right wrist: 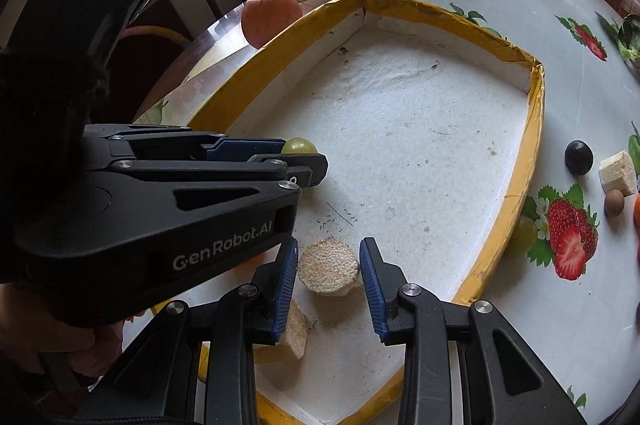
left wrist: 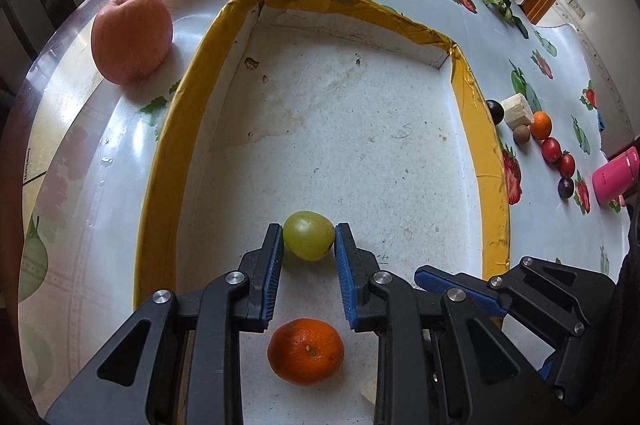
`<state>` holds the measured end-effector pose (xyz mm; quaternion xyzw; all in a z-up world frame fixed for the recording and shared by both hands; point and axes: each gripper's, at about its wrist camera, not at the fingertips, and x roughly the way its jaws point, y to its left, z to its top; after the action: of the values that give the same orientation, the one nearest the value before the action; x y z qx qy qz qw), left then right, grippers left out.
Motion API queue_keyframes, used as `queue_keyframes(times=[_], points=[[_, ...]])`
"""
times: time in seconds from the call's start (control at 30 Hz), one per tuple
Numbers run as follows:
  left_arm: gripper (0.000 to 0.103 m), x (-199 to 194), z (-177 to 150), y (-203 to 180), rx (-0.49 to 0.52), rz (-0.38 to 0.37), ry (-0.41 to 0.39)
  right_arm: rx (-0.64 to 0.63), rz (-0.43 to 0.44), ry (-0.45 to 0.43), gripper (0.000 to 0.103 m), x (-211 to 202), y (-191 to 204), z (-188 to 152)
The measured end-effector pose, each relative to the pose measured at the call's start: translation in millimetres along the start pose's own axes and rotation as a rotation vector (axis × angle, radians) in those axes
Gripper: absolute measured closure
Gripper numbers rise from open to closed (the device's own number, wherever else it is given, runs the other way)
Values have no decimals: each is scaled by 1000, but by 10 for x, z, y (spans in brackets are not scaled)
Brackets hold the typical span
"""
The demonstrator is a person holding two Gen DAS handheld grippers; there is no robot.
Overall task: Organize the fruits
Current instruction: 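Open both tools to drop the slice and grape into the tray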
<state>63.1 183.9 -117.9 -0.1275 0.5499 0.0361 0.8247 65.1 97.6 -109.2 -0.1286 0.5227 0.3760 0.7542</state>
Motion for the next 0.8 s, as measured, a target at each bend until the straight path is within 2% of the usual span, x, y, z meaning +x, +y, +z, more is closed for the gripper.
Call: queue_keyframes(times=[0.07, 0.13, 0.27, 0.3, 0.33, 0.4, 0.53, 0.8], points=[[79, -24, 2, 14, -3, 6, -1, 8, 7, 4, 66, 2, -16, -9], [79, -64, 5, 27, -6, 10, -9, 17, 15, -5, 59, -28, -37, -24], [78, -188, 6, 17, -9, 15, -30, 33, 16, -26, 59, -158, -74, -67], [71, -226, 0, 11, -7, 16, -37, 40, 17, -33, 59, -207, -86, -81], [58, -267, -9, 0, -6, 19, -46, 48, 19, -41, 59, -258, -97, -95], [44, -352, -23, -25, -9, 27, -70, 65, 20, -55, 59, -377, -139, -139], [44, -469, -37, -94, -7, 12, -100, 102, -1, -100, 58, -664, -263, -282], [44, -491, -66, -339, 24, -14, -98, 240, -58, -145, 59, -1059, -705, -676]])
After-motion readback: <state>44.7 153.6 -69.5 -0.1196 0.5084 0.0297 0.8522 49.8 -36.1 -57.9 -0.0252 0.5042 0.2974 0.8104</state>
